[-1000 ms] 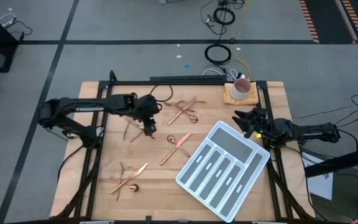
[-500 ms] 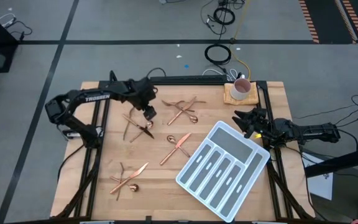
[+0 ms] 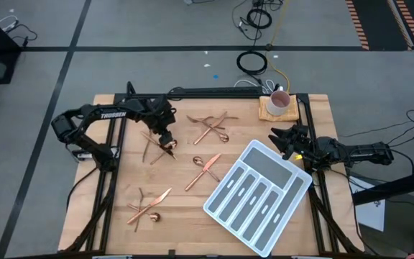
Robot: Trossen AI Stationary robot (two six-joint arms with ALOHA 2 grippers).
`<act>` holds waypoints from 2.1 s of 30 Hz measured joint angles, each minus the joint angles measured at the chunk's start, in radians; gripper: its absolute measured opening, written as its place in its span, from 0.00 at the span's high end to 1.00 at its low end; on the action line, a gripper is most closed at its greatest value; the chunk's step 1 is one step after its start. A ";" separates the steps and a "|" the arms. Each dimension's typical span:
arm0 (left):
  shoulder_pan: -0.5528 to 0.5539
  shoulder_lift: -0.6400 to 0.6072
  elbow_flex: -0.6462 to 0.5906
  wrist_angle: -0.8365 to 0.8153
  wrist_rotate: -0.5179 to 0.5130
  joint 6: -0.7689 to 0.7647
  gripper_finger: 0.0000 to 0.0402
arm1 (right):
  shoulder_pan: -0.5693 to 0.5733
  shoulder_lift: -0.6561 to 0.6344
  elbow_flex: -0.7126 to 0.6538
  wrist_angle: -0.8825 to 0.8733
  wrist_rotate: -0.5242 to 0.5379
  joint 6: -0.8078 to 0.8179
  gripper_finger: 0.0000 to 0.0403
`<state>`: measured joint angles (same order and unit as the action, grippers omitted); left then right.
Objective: Sort silverware
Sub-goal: Put the gold spoon into the cutlery tray
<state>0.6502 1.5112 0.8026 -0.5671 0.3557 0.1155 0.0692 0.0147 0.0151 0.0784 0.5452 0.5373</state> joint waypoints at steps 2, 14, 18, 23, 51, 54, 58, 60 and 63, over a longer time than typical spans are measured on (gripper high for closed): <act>-0.003 0.000 -0.020 0.028 0.000 0.004 0.44 | 0.000 0.000 0.000 0.000 0.000 0.000 0.39; -0.003 0.000 -0.094 0.205 0.003 0.062 0.44 | 0.000 0.000 0.000 0.000 0.000 0.011 0.39; -0.003 0.000 -0.102 0.211 0.007 0.102 0.44 | 0.000 0.000 0.000 0.000 0.000 0.011 0.39; -0.004 0.008 -0.121 0.264 0.080 0.107 0.44 | 0.000 0.000 0.000 0.000 0.001 0.007 0.39; 0.011 0.074 -0.124 0.314 0.189 -0.068 0.99 | 0.000 0.000 0.000 -0.001 0.005 0.000 0.39; 0.011 0.019 -0.113 0.318 0.191 -0.151 0.99 | 0.000 0.000 0.000 -0.001 0.005 0.000 0.39; 0.008 -0.081 -0.090 0.339 0.196 -0.319 0.99 | 0.000 0.000 0.000 -0.001 0.004 0.001 0.39; -0.013 -0.135 -0.088 0.439 0.206 -0.456 1.00 | 0.000 0.000 0.000 -0.001 0.004 0.000 0.39; -0.084 -0.190 -0.087 0.661 0.218 -0.615 1.00 | 0.000 0.000 0.000 -0.001 0.004 0.000 0.39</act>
<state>0.5659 1.3215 0.7161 0.0942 0.5738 -0.4996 0.0692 0.0143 0.0151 0.0776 0.5496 0.5377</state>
